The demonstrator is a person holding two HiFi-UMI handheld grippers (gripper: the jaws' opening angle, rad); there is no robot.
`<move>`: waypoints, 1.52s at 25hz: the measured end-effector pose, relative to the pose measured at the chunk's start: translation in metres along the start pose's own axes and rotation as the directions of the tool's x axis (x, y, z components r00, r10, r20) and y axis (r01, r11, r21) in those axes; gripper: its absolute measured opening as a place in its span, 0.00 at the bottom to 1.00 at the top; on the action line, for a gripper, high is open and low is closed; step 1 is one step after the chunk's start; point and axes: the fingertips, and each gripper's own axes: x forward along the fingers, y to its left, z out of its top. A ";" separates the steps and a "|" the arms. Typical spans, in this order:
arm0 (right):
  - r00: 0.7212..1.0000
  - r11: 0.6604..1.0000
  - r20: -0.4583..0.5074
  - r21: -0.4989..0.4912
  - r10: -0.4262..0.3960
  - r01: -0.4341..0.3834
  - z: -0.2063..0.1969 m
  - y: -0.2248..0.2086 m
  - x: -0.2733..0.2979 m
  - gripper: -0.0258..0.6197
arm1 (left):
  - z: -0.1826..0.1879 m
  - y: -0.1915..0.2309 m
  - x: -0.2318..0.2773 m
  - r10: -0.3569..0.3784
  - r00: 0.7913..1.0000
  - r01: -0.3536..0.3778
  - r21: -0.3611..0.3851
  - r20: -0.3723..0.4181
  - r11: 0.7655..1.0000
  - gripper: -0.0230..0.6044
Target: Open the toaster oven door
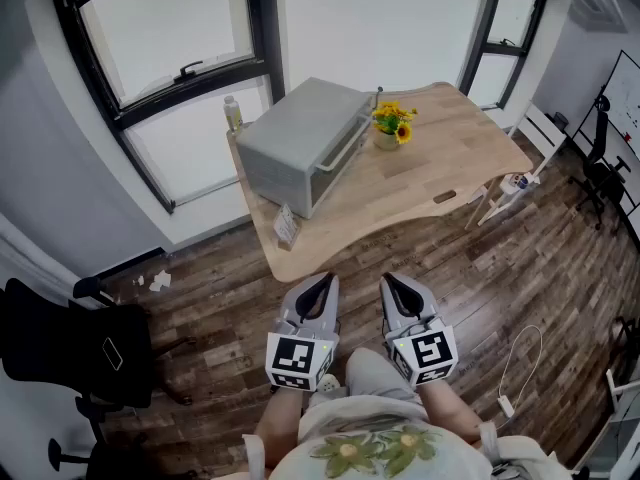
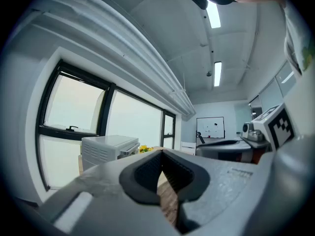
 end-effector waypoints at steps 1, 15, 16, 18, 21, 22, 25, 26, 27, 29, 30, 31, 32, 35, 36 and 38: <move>1.000 1.000 0.003 -0.006 0.002 -0.002 0.000 -0.002 0.003 0.04 | -0.002 0.001 0.003 -0.001 1.000 0.001 0.000 -0.004 1.000 0.04; 0.995 0.990 0.025 -0.109 0.093 -0.090 0.007 -0.051 0.077 0.07 | 0.001 0.046 0.065 0.066 0.997 -0.063 0.083 -0.033 0.995 0.04; 0.994 0.986 0.026 -0.131 0.110 -0.106 0.008 -0.054 0.085 0.08 | 0.002 0.051 0.071 0.075 0.997 -0.072 0.081 -0.034 0.994 0.04; 0.990 0.975 0.025 -0.177 0.139 -0.133 0.011 -0.063 0.101 0.13 | 0.001 0.061 0.083 0.093 0.995 -0.090 0.075 -0.038 0.993 0.04; 0.983 0.961 -0.001 -0.210 0.181 -0.178 0.012 -0.077 0.122 0.21 | 0.001 0.073 0.101 0.114 0.992 -0.112 0.058 -0.046 0.992 0.04; 0.980 0.958 -0.001 -0.211 0.199 -0.195 0.013 -0.082 0.130 0.23 | 0.001 0.078 0.108 0.121 0.991 -0.118 0.059 -0.049 0.991 0.04; 0.965 0.940 0.010 -0.230 0.263 -0.254 0.019 -0.097 0.156 0.27 | 0.002 0.091 0.127 0.132 0.989 -0.128 0.067 -0.066 0.990 0.04; 0.958 0.928 0.005 -0.250 0.288 -0.278 0.021 -0.100 0.163 0.28 | 0.002 0.094 0.133 0.134 0.988 -0.129 0.068 -0.072 0.989 0.04; 0.950 0.914 -0.006 -0.271 0.313 -0.303 0.021 -0.104 0.171 0.30 | 0.002 0.097 0.139 0.135 0.988 -0.130 0.068 -0.078 0.989 0.04; 0.934 0.886 -0.042 -0.305 0.356 -0.351 0.020 -0.110 0.186 0.31 | 0.001 0.105 0.151 0.141 0.986 -0.135 0.069 -0.085 0.988 0.04; 0.926 0.872 -0.057 -0.320 0.374 -0.371 0.019 -0.113 0.193 0.32 | -0.001 0.109 0.156 0.145 0.985 -0.139 0.069 -0.090 0.988 0.04; 0.919 0.858 -0.069 -0.336 0.389 -0.389 0.018 -0.116 0.200 0.32 | -0.002 0.112 0.161 0.150 0.984 -0.144 0.069 -0.095 0.987 0.04; 0.912 0.845 -0.081 -0.351 0.401 -0.403 0.016 -0.119 0.208 0.32 | -0.004 0.116 0.165 0.155 0.983 -0.148 0.068 -0.100 0.987 0.04; 0.896 0.801 -0.115 -0.410 0.429 -0.436 0.009 -0.130 0.230 0.32 | -0.009 0.124 0.178 0.163 0.980 -0.156 0.067 -0.114 0.985 0.04; 0.892 0.787 -0.130 -0.427 0.433 -0.444 0.007 -0.133 0.237 0.33 | -0.010 0.126 0.183 0.165 0.979 -0.158 0.067 -0.118 0.985 0.04; 0.885 0.763 -0.159 -0.455 0.438 -0.460 0.002 -0.139 0.250 0.34 | -0.012 0.131 0.190 0.169 0.978 -0.162 0.068 -0.126 0.985 0.04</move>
